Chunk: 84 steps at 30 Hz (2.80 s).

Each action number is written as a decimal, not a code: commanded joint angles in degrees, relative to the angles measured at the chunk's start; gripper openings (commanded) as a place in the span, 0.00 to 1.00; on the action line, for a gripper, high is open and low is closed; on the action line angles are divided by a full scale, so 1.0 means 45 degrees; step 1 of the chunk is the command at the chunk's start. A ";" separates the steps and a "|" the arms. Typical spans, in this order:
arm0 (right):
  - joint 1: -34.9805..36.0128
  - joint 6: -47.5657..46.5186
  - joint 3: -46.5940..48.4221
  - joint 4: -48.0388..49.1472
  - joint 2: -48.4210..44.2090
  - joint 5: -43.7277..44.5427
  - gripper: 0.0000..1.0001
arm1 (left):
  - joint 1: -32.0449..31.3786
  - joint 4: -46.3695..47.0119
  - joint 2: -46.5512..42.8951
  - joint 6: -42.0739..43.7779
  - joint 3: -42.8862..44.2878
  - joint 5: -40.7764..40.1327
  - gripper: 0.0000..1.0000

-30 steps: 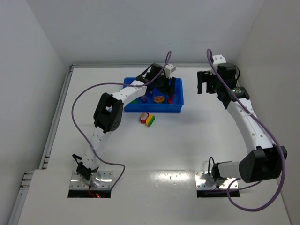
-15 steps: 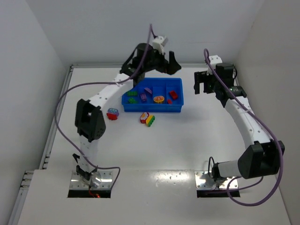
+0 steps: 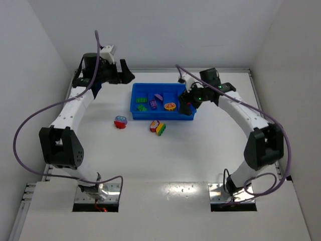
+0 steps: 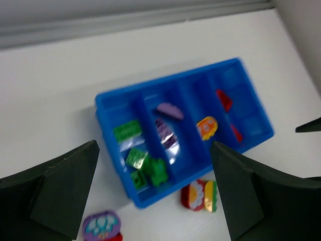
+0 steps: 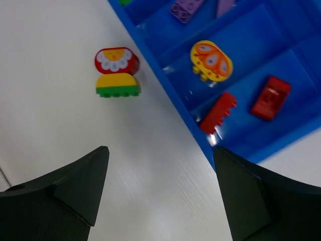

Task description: Sort the legos into containers by color

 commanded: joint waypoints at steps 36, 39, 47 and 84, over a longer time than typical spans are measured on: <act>0.2937 -0.0055 0.0815 0.0617 0.1673 0.1181 0.85 | -0.0980 -0.1220 0.1565 0.2155 -0.4184 -0.6412 0.97; 0.2937 -0.0172 0.0815 0.0501 0.1673 0.1299 0.85 | -0.1097 -0.1552 0.2075 0.2156 -0.3891 -0.6274 0.97; 0.2820 -0.0289 0.0815 0.0500 0.1791 0.1455 0.85 | -0.1234 -0.1669 0.1588 0.2547 -0.4612 -0.6020 0.96; 0.2957 0.0821 0.1284 0.1651 0.2044 0.1632 0.85 | 0.0446 -0.0986 -0.0403 -0.2409 -0.4690 -0.5433 0.26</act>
